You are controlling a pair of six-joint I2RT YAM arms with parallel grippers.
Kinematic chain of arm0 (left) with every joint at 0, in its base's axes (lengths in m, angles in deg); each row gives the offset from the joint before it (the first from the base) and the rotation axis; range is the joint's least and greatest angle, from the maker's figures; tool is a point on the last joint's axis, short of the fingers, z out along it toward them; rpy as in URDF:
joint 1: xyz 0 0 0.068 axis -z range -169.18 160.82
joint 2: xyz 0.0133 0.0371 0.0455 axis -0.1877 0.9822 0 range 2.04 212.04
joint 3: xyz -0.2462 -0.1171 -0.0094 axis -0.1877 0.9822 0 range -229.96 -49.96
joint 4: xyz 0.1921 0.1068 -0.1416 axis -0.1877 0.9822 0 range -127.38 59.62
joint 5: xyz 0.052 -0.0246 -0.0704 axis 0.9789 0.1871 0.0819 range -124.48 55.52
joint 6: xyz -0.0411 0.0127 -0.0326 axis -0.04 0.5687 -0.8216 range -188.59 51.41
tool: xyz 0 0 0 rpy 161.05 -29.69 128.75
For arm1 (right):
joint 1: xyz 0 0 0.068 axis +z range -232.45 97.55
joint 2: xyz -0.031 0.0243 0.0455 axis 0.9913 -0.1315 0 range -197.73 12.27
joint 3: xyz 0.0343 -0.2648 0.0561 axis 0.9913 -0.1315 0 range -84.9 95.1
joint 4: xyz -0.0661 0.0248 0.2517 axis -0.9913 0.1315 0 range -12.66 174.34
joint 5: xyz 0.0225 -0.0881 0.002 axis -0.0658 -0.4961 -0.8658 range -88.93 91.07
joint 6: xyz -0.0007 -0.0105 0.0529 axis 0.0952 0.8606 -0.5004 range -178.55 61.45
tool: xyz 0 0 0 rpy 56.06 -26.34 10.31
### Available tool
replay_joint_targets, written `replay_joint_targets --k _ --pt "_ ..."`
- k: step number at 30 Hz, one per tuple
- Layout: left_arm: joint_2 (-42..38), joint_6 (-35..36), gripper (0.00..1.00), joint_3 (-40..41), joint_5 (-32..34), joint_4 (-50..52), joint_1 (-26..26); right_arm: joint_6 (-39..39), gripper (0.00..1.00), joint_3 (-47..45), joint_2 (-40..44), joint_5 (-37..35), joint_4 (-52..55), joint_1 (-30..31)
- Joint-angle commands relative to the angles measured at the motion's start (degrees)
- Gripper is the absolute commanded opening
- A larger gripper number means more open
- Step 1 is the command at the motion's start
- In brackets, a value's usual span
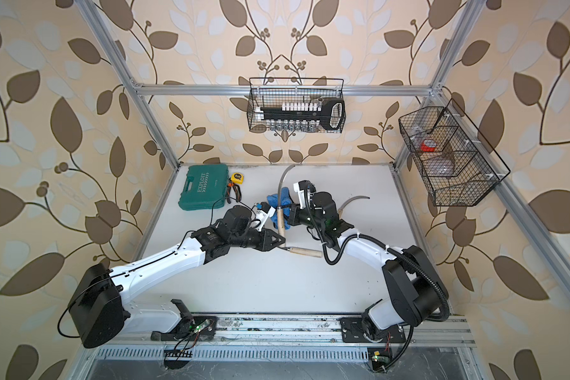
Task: Wipe small sickles with rags
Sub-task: Wipe the small sickle.
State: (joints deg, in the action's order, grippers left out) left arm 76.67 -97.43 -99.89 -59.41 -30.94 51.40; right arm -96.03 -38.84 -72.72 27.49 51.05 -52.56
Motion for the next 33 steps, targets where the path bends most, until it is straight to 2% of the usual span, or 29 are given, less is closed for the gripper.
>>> replay_joint_targets --k 1,6,11,15,19,23,33 --pt "-1.9 0.8 0.00 -0.5 2.8 -0.2 0.1 -0.5 0.00 -5.0 2.2 3.1 -3.7 0.9" --pt "-2.3 1.1 0.00 -0.9 4.8 1.5 0.2 -0.8 0.00 -10.4 5.6 2.7 -4.5 1.3" --pt "-2.1 1.3 0.00 -0.2 5.7 1.6 0.5 -0.2 0.00 -11.2 9.2 0.1 -1.7 0.2" --pt "-1.6 0.8 0.00 0.3 4.5 1.6 1.4 -3.4 0.00 -9.8 8.3 5.7 -3.4 -5.0" --pt "-2.0 0.3 0.00 2.0 3.2 -0.5 1.9 -6.0 0.00 -6.8 5.4 10.5 -6.5 -9.3" --pt "-1.1 -0.3 0.00 2.4 0.7 -2.0 2.1 -10.5 0.00 -3.6 -0.6 19.7 -15.9 -11.1" --pt "0.2 0.1 0.00 0.8 1.1 -1.3 2.1 -15.0 0.00 1.5 -11.0 23.7 -22.6 -11.0"
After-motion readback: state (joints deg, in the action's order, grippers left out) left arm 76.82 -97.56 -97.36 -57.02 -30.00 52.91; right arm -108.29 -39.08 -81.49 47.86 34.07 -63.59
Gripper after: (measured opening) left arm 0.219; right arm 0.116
